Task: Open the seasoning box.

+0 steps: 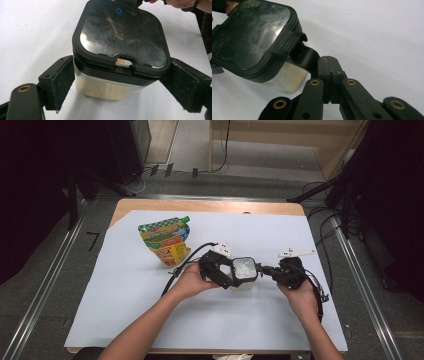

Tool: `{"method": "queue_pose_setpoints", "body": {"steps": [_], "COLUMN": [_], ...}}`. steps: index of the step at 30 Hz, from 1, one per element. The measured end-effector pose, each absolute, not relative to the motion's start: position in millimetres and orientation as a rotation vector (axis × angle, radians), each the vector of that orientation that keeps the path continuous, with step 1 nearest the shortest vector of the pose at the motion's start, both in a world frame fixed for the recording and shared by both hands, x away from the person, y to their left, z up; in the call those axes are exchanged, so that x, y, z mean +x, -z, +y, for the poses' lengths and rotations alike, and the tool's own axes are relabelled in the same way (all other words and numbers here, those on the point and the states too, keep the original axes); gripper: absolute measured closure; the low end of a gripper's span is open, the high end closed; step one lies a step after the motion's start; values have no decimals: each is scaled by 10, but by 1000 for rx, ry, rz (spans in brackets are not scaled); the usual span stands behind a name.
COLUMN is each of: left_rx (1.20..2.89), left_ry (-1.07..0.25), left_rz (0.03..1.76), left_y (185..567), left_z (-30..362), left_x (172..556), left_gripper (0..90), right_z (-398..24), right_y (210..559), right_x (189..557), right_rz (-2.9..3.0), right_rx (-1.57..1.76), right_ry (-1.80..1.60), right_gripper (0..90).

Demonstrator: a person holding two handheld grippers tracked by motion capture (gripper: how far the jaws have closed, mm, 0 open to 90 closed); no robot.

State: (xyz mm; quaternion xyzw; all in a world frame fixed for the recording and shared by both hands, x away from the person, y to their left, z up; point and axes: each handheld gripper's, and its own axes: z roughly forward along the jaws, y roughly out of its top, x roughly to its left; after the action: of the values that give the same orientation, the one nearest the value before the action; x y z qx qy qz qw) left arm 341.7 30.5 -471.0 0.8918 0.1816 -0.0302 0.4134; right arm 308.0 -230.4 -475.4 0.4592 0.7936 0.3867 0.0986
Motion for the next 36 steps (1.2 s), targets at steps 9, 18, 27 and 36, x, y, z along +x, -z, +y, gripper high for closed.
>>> {"method": "queue_pose_setpoints", "body": {"steps": [9,18,27,36], "left_rx": [2223,2214,2231,2250], "left_ry": [75,55,39,29], "left_rz": [461,452,436,415], "left_y": [4659,4583,4505,4424], "left_z": [308,292,263,220], "left_x": [3416,3407,3406,3423], "left_gripper": [146,146,144,138], "right_z": [-2301,-2301,-2297,-2296], "right_y": [4753,4753,4748,4743], "right_x": [3075,3075,3069,3065], "right_rz": [2350,2350,2349,2340], "right_rx": [1357,1351,1348,1357], "right_ry": [-1140,-1137,-1135,-1145], "right_gripper": [900,900,900,900]}}
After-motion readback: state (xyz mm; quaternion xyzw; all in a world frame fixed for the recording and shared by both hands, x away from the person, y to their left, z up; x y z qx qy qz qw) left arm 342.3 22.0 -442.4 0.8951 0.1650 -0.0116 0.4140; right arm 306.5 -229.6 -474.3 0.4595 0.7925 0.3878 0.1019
